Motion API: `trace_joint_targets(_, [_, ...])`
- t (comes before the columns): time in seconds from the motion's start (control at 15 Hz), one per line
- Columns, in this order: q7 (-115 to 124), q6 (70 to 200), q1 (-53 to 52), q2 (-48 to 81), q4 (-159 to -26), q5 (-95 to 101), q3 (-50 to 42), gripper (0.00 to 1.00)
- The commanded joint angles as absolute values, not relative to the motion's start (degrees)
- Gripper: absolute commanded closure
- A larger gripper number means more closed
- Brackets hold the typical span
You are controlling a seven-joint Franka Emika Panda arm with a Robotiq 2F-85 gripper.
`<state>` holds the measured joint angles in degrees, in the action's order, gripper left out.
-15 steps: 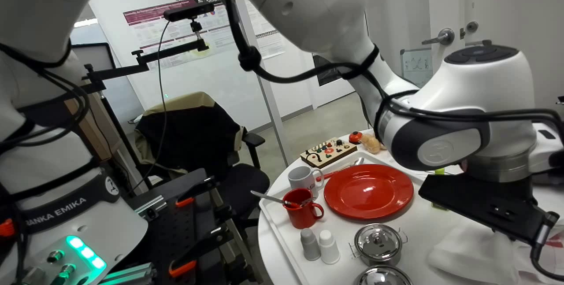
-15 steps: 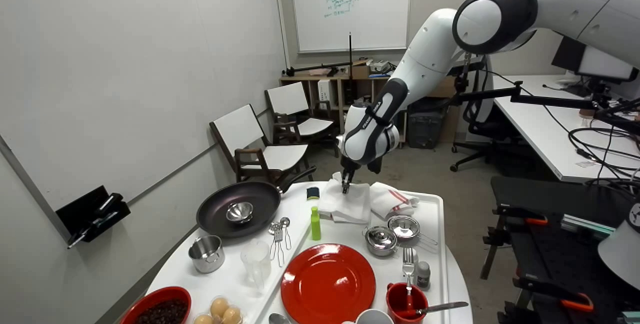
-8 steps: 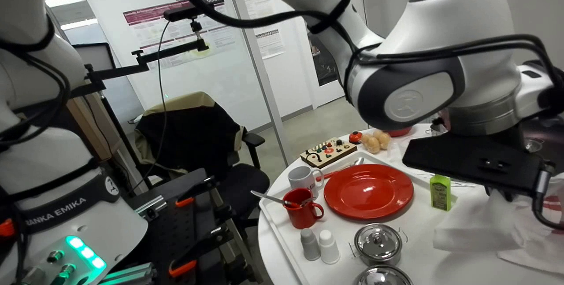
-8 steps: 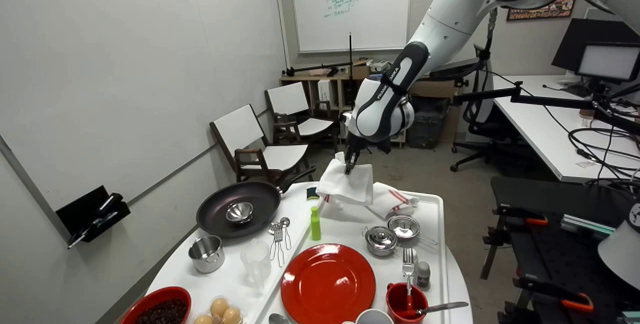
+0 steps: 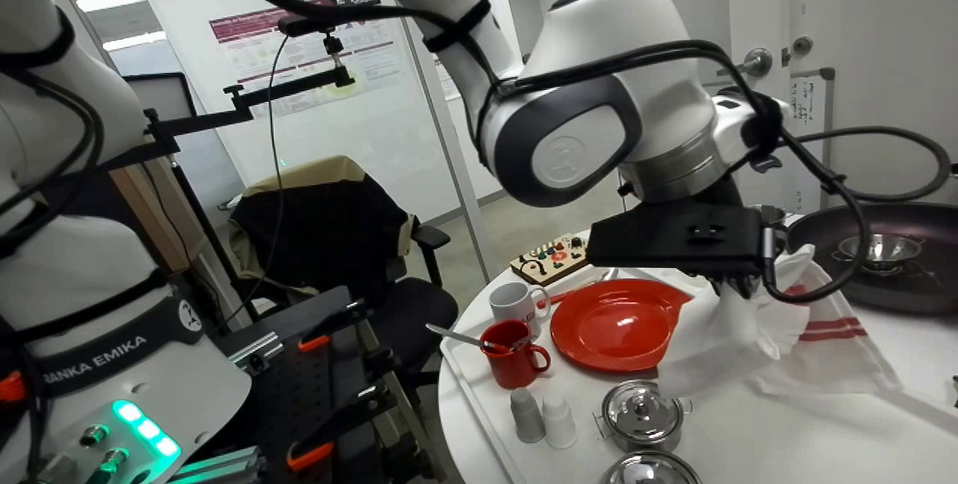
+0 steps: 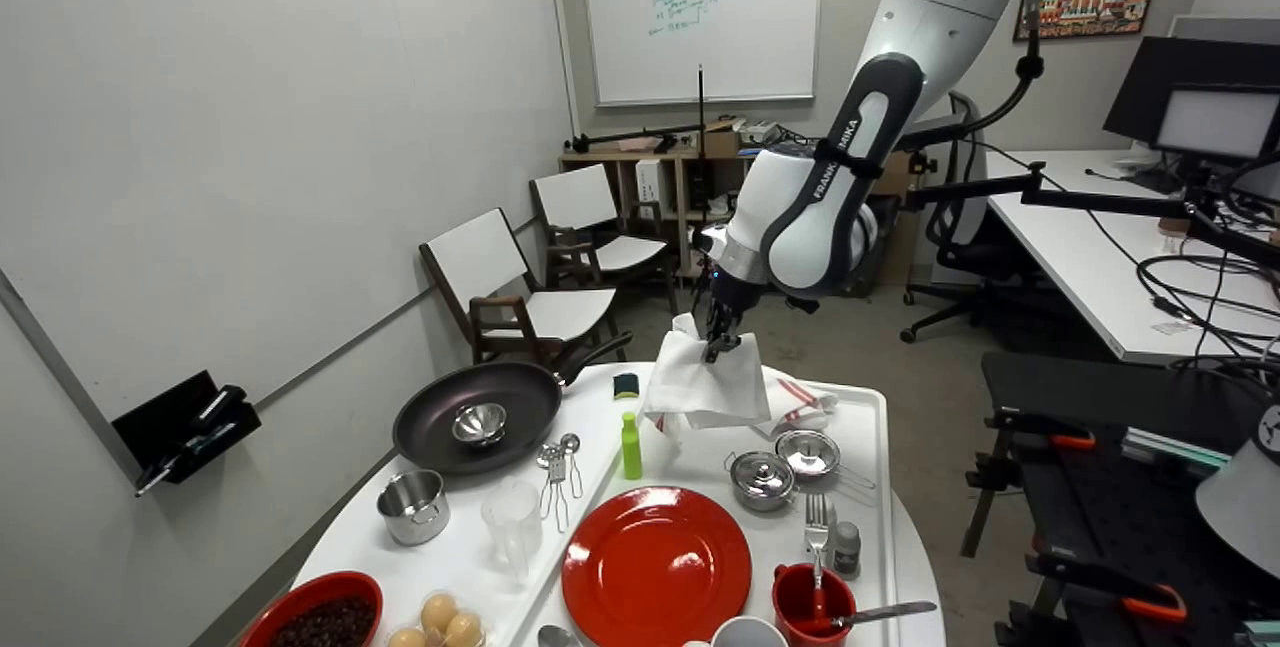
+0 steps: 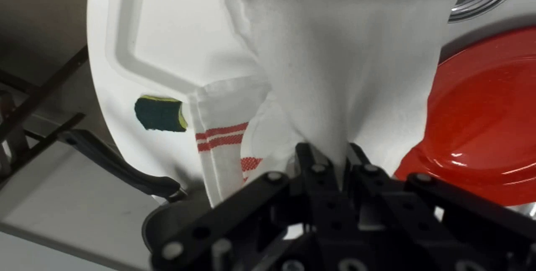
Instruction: Pick up the cloth and clean the plate
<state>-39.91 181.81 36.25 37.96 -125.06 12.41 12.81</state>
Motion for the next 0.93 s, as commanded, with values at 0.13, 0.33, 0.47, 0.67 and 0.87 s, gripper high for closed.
trace_joint_targets(0.13, [-39.21, 188.83, 35.97, 28.60, -138.23, 19.81, 12.47, 0.97])
trace_joint_targets(0.33, [-38.97, 190.90, 33.49, 25.82, -142.31, 23.29, 10.73, 0.97])
trace_joint_targets(0.47, [-39.05, 191.32, 30.52, 24.27, -144.21, 25.03, 8.66, 0.97])
trace_joint_targets(0.67, [-39.76, 190.40, 25.33, 22.76, -145.89, 26.97, 5.47, 0.97])
trace_joint_targets(0.87, [-40.24, 188.54, 20.12, 22.40, -145.72, 27.79, 2.80, 0.97])
